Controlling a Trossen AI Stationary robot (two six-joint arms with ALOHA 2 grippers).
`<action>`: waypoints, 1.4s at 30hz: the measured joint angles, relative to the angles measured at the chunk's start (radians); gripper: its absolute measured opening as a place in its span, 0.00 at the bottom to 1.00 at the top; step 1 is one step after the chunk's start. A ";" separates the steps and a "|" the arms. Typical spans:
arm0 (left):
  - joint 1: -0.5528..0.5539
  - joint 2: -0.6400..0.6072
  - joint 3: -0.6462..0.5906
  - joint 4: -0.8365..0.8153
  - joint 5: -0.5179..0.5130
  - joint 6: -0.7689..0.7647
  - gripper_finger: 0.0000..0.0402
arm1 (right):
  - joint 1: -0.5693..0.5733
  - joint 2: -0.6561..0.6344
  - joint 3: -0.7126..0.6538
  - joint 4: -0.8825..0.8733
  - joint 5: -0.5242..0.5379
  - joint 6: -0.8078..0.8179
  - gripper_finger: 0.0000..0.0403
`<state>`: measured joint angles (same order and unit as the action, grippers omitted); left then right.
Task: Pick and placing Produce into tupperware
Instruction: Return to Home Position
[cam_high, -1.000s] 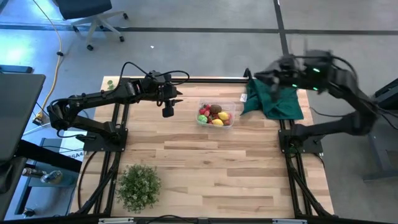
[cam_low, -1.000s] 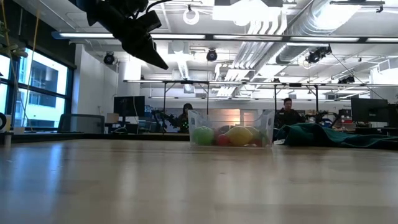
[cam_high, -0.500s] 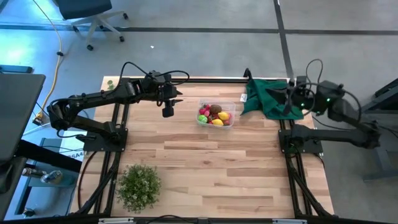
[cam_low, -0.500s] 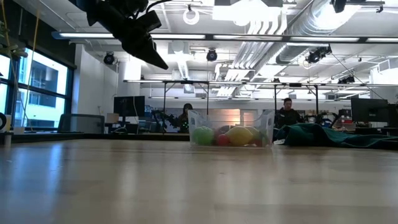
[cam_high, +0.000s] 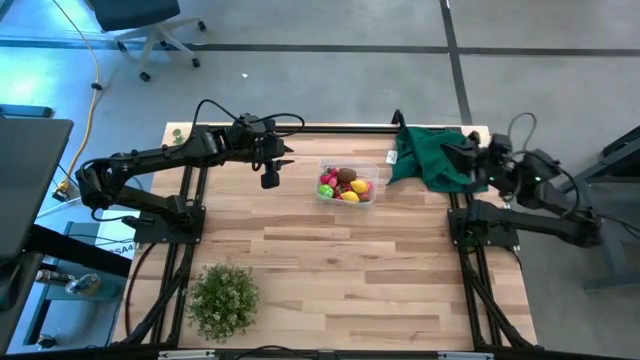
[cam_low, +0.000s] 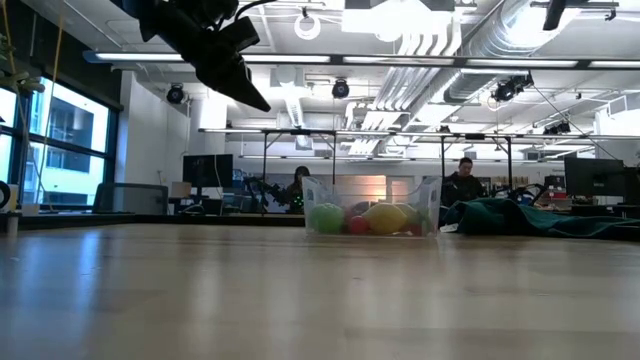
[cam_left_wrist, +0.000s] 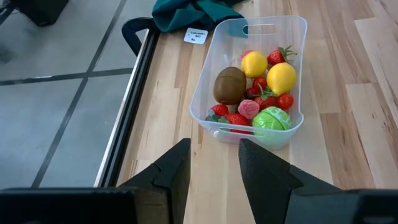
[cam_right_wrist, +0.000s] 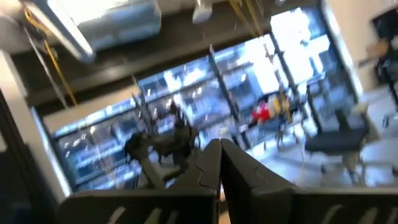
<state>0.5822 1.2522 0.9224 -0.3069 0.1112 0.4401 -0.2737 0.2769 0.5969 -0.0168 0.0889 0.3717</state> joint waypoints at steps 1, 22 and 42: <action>0.000 0.000 0.000 0.000 0.000 0.000 0.31 | 0.000 -0.022 -0.006 0.009 0.015 -0.008 0.00; 0.000 0.000 0.000 0.000 0.000 0.000 0.31 | 0.000 -0.266 -0.369 0.348 0.078 0.065 0.00; 0.000 0.000 0.000 0.000 0.000 0.000 0.31 | 0.000 -0.265 -0.587 0.317 -0.013 0.012 0.00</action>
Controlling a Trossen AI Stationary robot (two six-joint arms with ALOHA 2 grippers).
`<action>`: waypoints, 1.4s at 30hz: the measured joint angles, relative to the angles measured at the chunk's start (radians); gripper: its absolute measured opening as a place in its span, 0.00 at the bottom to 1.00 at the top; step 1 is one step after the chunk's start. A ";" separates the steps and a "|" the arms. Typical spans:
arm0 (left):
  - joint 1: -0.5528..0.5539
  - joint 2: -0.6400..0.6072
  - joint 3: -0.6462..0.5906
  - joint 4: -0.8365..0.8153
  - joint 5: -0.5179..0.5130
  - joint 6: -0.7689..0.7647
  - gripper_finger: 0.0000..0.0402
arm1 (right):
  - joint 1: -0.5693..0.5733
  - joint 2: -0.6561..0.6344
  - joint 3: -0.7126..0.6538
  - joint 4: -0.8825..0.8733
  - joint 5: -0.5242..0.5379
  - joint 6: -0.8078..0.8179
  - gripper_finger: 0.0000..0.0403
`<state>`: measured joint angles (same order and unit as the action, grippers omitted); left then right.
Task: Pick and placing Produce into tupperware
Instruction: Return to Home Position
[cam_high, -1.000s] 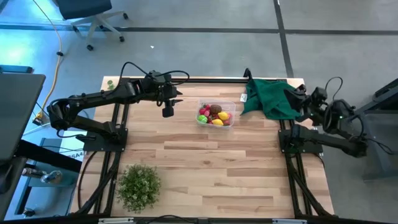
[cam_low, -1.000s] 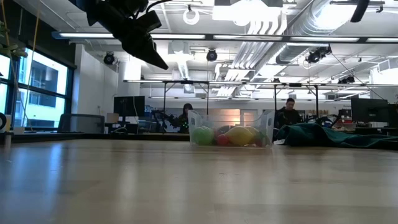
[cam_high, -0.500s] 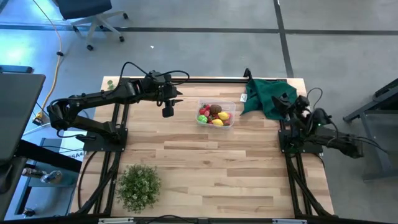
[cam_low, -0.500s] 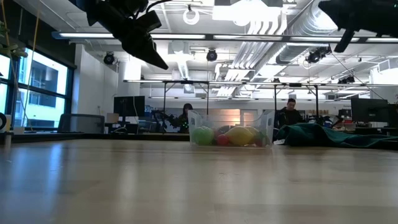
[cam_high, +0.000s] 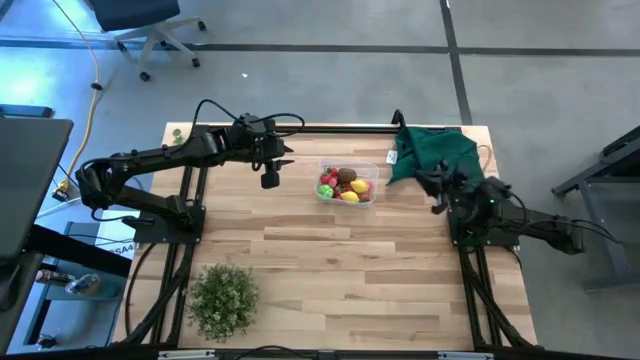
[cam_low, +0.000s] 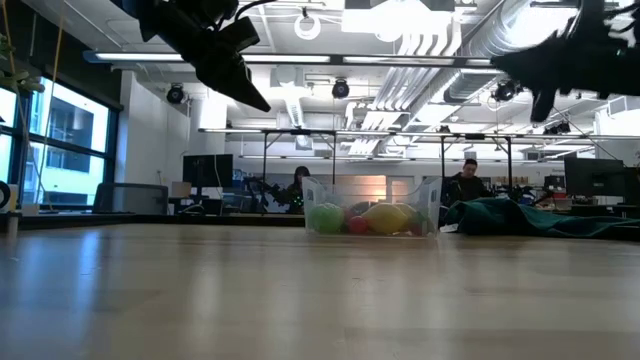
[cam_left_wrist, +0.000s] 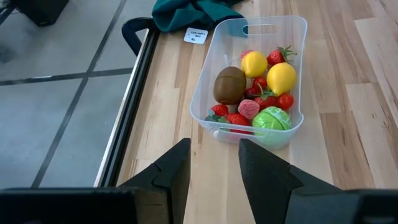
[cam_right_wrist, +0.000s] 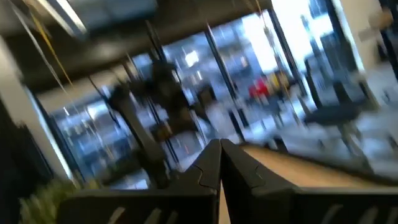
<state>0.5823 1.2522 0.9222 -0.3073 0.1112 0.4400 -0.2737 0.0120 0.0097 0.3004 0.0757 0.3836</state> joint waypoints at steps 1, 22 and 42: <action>0.000 0.000 0.000 0.000 0.000 0.000 0.31 | 0.000 0.000 0.000 -0.050 0.000 0.000 0.00; 0.000 0.000 0.000 0.037 -0.007 0.000 0.31 | 0.000 0.008 0.000 -0.278 -0.006 -0.243 0.00; 0.003 -0.017 -0.001 0.511 0.324 -0.609 0.31 | 0.000 0.008 0.001 -0.281 -0.005 -0.243 0.00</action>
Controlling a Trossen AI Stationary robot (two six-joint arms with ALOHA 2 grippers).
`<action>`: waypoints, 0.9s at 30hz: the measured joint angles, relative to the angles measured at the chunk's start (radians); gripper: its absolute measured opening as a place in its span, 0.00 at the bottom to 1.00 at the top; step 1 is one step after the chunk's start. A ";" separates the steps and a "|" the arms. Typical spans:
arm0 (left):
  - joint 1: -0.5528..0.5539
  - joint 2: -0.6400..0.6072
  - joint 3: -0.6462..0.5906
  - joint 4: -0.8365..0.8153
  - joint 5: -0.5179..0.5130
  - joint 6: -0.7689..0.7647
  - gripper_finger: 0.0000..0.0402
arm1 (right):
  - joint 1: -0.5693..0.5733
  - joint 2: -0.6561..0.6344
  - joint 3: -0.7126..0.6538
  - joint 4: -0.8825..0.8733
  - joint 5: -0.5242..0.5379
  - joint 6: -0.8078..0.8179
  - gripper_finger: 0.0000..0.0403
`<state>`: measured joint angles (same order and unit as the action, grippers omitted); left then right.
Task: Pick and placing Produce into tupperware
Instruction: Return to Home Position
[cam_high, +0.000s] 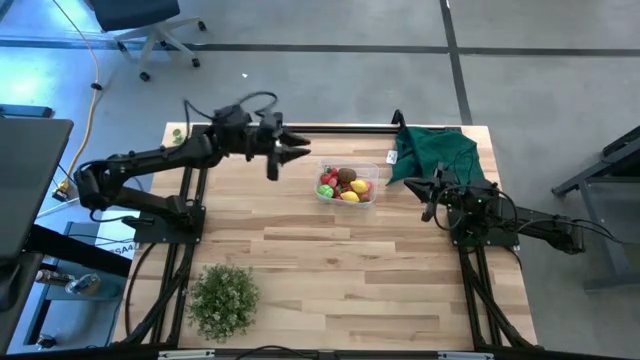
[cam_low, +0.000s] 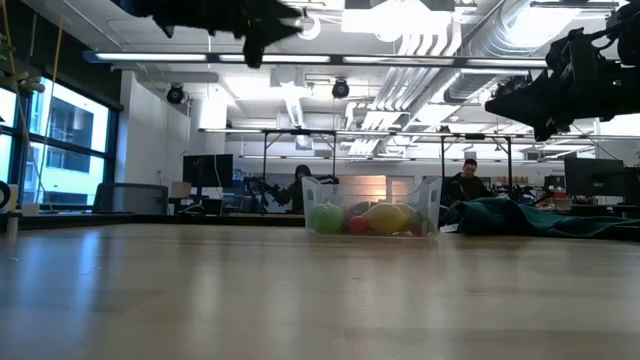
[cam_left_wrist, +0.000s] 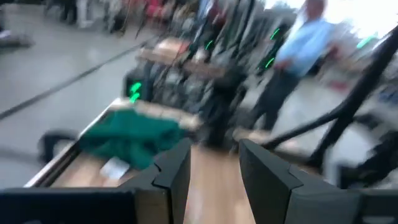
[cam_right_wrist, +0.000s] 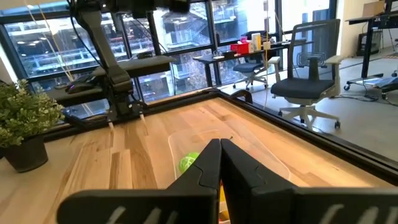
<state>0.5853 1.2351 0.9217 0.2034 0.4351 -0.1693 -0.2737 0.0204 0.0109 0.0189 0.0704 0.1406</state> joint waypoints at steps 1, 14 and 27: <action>0.005 -0.014 -0.001 0.033 0.031 -0.036 0.31 | 0.000 0.000 0.000 0.000 0.000 0.000 0.00; 0.004 -0.597 0.002 -0.271 -0.085 0.092 0.25 | 0.000 0.000 0.000 0.000 -0.001 0.000 0.00; 0.004 -0.843 0.001 -0.681 -0.262 0.239 0.04 | 0.000 0.000 0.000 0.000 -0.002 0.000 0.00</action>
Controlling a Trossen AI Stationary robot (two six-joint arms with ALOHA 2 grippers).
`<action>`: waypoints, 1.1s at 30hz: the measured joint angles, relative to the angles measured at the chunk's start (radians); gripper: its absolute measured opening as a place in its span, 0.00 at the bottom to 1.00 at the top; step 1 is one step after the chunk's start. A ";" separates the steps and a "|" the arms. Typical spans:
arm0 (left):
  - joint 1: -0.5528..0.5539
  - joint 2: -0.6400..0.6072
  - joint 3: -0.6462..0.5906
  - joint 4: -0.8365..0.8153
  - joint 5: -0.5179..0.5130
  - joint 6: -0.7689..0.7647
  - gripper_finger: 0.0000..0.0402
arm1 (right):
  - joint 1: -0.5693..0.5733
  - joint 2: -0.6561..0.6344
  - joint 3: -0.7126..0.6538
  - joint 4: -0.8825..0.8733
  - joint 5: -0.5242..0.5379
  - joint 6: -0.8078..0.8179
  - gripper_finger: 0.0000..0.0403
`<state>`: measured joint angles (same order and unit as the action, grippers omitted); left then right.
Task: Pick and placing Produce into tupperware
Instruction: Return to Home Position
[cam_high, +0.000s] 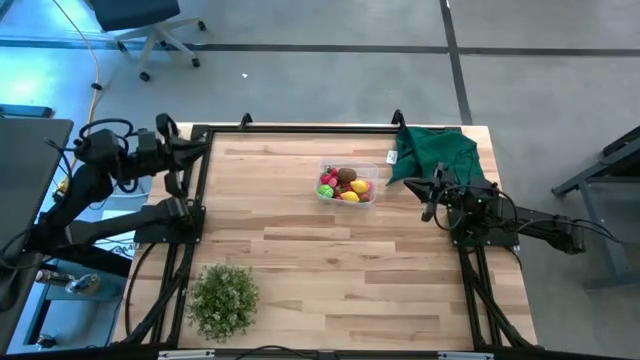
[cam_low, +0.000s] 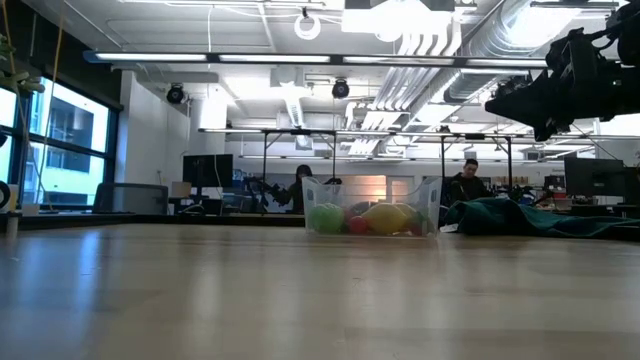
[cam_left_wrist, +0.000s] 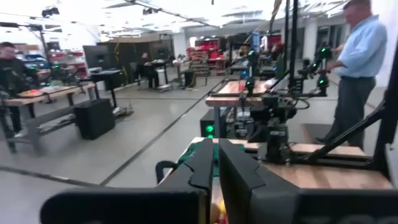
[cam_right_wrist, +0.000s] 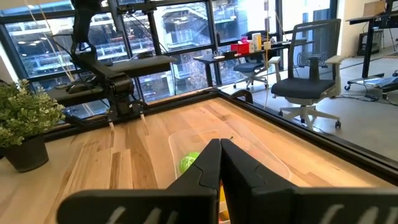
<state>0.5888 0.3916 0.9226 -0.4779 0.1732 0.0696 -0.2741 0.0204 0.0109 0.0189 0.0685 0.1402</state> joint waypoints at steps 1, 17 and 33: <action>0.000 -0.006 0.000 -0.008 -0.006 0.006 0.03 | 0.000 0.000 0.000 0.000 0.000 0.000 0.00; 0.000 -0.152 -0.001 -0.080 -0.122 0.039 0.01 | 0.000 0.000 0.000 0.000 0.000 0.000 0.00; 0.000 -0.291 -0.001 -0.108 -0.173 0.080 0.01 | 0.000 0.000 0.000 0.000 -0.001 0.000 0.00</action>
<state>0.5888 0.1009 0.9215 -0.5854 0.0002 0.1497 -0.2741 0.0204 0.0113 0.0189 0.0677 0.1402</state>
